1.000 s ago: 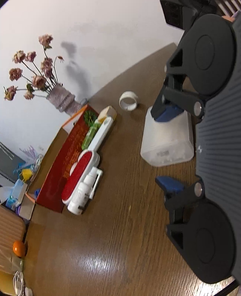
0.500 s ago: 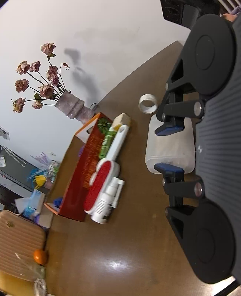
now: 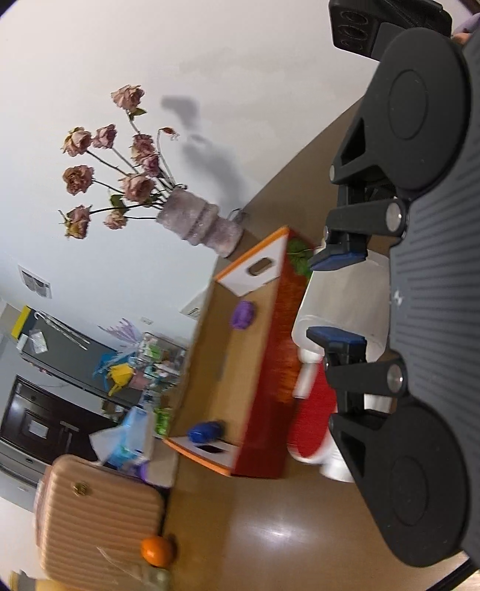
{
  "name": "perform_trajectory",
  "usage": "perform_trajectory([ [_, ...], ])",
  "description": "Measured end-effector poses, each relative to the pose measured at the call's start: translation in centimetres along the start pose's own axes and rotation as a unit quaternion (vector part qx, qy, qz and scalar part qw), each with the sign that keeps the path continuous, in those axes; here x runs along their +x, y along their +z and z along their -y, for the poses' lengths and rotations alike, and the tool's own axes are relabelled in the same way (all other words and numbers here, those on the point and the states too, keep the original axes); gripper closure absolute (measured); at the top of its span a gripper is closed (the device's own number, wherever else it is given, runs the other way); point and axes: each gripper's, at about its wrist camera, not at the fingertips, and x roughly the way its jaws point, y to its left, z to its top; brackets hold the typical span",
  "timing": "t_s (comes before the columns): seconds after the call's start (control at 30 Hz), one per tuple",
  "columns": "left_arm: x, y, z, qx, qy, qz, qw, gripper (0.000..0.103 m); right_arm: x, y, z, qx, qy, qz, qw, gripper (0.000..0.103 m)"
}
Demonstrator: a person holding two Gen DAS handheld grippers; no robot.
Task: Organize rigid objects
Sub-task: 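Carry the white container into the box and open the left tool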
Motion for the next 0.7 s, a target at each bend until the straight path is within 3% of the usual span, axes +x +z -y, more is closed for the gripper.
perform_trajectory([
  [0.17,4.6,4.6,-0.5,0.007,-0.002,-0.001,1.0,0.07,3.4,4.4,1.3,-0.009,-0.012,0.019,1.0,0.086],
  [0.37,11.0,9.0,-3.3,-0.035,-0.003,-0.024,0.9991,0.07,9.0,9.2,3.7,-0.009,-0.021,0.005,1.0,0.085],
  [0.53,15.4,10.0,-5.3,-0.054,0.006,-0.05,0.9973,0.07,13.3,11.0,4.6,-0.029,-0.046,-0.007,0.999,0.085],
  [0.7,18.0,8.9,-7.4,-0.073,0.01,-0.088,0.9934,0.07,16.6,11.1,6.1,-0.022,-0.053,-0.049,0.997,0.085],
])
